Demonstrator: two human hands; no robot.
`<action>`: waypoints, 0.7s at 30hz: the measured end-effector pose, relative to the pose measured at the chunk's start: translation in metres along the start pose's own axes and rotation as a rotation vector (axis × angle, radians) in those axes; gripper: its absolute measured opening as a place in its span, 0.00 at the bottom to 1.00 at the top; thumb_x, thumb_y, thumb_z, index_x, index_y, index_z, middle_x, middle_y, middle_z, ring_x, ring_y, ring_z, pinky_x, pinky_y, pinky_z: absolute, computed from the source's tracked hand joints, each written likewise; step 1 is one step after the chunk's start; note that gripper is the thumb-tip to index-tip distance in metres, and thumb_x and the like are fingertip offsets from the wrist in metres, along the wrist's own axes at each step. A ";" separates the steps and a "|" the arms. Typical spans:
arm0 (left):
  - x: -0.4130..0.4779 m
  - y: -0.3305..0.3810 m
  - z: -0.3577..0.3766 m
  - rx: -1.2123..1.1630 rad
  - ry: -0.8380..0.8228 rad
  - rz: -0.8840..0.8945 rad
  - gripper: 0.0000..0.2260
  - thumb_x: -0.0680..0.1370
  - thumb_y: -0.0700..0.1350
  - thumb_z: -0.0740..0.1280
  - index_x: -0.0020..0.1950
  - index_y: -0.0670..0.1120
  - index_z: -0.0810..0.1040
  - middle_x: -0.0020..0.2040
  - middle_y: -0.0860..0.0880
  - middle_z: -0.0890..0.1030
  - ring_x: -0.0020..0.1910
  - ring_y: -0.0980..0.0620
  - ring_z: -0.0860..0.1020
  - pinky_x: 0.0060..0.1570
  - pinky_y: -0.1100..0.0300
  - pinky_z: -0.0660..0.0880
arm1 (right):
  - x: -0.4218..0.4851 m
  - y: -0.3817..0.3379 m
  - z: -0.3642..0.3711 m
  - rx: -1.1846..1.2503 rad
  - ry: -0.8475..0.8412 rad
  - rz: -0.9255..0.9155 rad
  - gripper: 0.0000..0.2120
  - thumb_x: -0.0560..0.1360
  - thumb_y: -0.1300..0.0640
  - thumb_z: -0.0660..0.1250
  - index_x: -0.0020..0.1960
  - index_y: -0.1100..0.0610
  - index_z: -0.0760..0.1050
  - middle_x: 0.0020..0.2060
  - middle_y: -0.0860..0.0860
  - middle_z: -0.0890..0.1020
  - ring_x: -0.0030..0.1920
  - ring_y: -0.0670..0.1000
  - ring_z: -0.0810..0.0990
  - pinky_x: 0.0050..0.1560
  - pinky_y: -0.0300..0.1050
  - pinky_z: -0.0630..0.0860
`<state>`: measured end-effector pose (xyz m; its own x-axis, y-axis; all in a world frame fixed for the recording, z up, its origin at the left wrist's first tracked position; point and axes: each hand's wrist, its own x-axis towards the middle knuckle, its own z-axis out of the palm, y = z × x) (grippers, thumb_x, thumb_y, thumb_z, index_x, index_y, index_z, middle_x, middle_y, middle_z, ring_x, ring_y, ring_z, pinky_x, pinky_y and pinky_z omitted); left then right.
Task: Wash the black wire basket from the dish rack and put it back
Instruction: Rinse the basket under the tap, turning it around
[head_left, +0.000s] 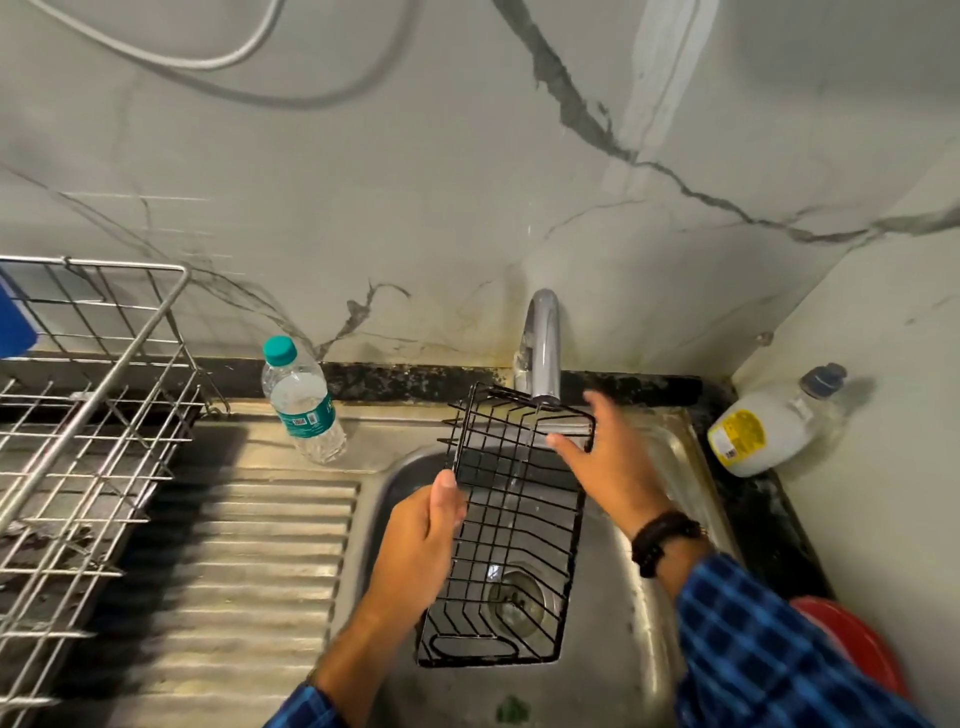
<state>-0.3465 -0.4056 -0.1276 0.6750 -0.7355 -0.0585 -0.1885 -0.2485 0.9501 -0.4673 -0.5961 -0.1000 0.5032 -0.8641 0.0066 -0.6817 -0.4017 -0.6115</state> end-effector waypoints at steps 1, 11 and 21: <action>-0.001 0.000 -0.001 -0.013 -0.006 -0.001 0.28 0.82 0.64 0.52 0.37 0.45 0.75 0.33 0.46 0.77 0.37 0.55 0.74 0.45 0.45 0.77 | 0.004 0.001 0.003 0.047 -0.041 0.057 0.23 0.78 0.49 0.69 0.69 0.57 0.71 0.60 0.53 0.80 0.58 0.53 0.81 0.57 0.49 0.79; -0.001 0.002 -0.001 -0.065 0.056 0.033 0.26 0.83 0.62 0.50 0.34 0.45 0.68 0.29 0.56 0.66 0.30 0.58 0.64 0.31 0.64 0.63 | -0.020 0.005 0.031 0.815 -0.140 0.351 0.15 0.85 0.54 0.54 0.69 0.49 0.72 0.62 0.48 0.79 0.60 0.50 0.79 0.55 0.53 0.80; 0.006 0.008 0.009 -0.333 -0.034 -0.237 0.24 0.82 0.63 0.51 0.32 0.50 0.66 0.29 0.54 0.63 0.27 0.54 0.60 0.26 0.61 0.59 | -0.014 0.000 0.008 0.506 0.023 0.329 0.28 0.79 0.31 0.52 0.57 0.48 0.81 0.48 0.49 0.85 0.49 0.48 0.83 0.50 0.51 0.81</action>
<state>-0.3506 -0.4183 -0.1228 0.6468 -0.7045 -0.2921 0.2138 -0.2001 0.9562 -0.4705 -0.5814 -0.1064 0.2928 -0.9273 -0.2332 -0.4593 0.0775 -0.8849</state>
